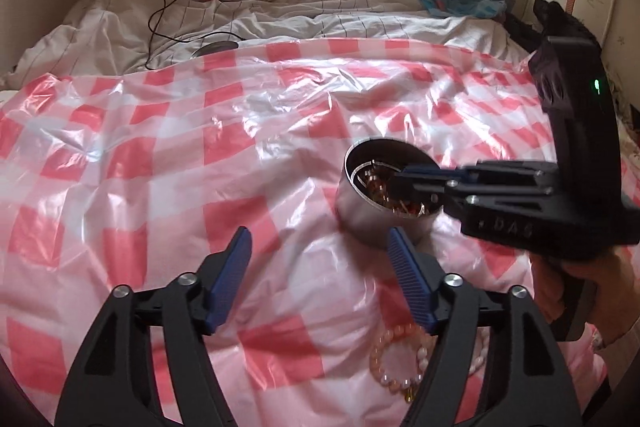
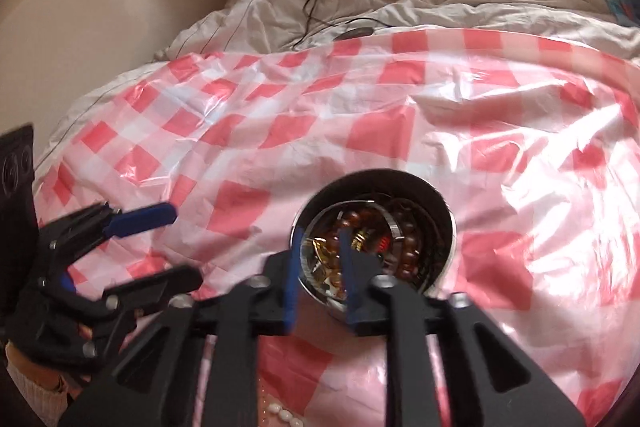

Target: Organize jewelry

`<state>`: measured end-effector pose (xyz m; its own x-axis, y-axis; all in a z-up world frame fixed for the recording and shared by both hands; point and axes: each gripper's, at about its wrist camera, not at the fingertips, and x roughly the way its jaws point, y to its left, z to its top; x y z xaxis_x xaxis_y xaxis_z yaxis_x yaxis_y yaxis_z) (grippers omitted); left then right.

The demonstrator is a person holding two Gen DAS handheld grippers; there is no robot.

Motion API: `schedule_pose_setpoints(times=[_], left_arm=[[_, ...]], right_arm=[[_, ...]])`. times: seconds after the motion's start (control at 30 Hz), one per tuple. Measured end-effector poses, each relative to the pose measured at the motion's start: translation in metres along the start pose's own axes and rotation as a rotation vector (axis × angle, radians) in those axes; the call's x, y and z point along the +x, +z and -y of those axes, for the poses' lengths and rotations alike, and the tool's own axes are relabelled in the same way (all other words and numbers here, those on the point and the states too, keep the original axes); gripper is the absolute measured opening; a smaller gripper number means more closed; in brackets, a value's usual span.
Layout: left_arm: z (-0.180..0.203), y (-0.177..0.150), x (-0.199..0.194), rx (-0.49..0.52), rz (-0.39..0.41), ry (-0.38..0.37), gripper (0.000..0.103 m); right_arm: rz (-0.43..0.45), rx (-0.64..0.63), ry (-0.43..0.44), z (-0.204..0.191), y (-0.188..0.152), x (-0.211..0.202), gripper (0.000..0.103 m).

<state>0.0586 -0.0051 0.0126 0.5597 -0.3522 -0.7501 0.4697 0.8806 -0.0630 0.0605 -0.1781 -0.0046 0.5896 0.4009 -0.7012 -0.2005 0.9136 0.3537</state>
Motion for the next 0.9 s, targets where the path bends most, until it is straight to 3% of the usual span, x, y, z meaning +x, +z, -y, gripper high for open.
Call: schedule_pose_setpoints(times=[0.17,0.47,0.63,0.9], left_arm=[[0.018,-0.017,-0.012,0.056,0.007,0.042,0.072],[0.037,-0.042,-0.029,0.089,0.045,0.129,0.075],[0.038,-0.052,-0.020,0.114,0.029,0.148,0.075],[0.036,-0.055,-0.019,0.132,0.034,0.169,0.076]], right_arm=[[0.073,0.002,-0.002,-0.003,-0.028,-0.047,0.034],[0.115,0.045,-0.084,0.004,-0.082,-0.106,0.054],[0.087,0.078,-0.105,0.017,-0.092,-0.103,0.055],[0.042,0.019,-0.126,0.007,-0.097,-0.090,0.059]])
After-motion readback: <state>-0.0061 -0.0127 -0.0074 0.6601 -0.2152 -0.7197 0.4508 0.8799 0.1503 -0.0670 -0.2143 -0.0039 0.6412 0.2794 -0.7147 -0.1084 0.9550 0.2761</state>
